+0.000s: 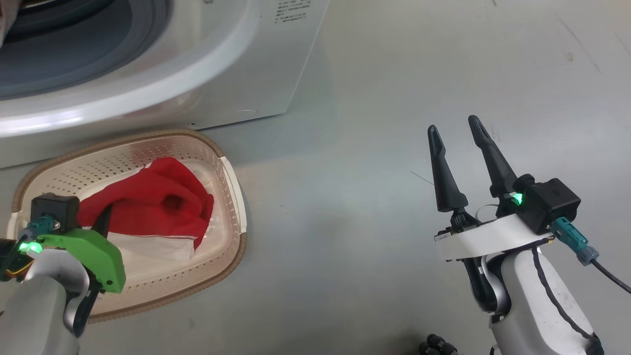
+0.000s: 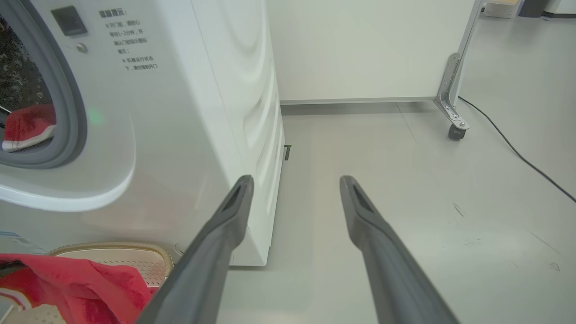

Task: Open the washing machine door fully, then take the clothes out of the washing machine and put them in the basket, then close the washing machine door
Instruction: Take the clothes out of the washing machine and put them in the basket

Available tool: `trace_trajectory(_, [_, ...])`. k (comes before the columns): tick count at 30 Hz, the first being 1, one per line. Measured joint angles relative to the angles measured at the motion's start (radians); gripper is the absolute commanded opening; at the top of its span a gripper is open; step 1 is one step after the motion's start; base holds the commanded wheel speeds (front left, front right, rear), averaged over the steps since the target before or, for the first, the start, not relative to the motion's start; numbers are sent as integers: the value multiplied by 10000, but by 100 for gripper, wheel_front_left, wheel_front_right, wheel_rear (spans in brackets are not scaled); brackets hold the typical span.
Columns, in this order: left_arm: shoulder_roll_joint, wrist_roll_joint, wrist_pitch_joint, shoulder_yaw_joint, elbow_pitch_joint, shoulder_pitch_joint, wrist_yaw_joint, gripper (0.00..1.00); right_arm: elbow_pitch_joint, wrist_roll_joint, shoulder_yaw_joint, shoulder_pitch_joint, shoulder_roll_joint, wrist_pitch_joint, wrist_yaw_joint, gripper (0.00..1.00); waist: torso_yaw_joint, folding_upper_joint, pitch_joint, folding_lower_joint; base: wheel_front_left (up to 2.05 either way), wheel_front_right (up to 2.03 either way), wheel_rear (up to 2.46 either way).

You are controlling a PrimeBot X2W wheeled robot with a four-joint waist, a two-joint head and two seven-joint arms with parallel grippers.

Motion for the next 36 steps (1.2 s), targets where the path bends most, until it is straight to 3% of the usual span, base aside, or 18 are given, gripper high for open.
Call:
trace_trajectory(20, [-163,-155,6,-73,2437,-1075,0,0,-148,265,81,-247,6,0,-303,100,-650,0,1032,0,0,0,0])
trace_trajectory(22, [-222,-397,42,-105,2656,-1101,0,43,-132,263,61,-247,6,0,-313,100,-636,0,1025,0,0,0,0])
trace_trajectory(23, [-253,-441,40,-180,2721,-1117,0,98,-107,261,35,-249,8,0,-313,100,-625,0,1010,0,0,0,0])
trace_trajectory(36, [-759,-694,-633,-619,3624,-1258,0,100,194,-50,-230,-353,6,0,-307,100,-284,0,244,0,0,0,0])
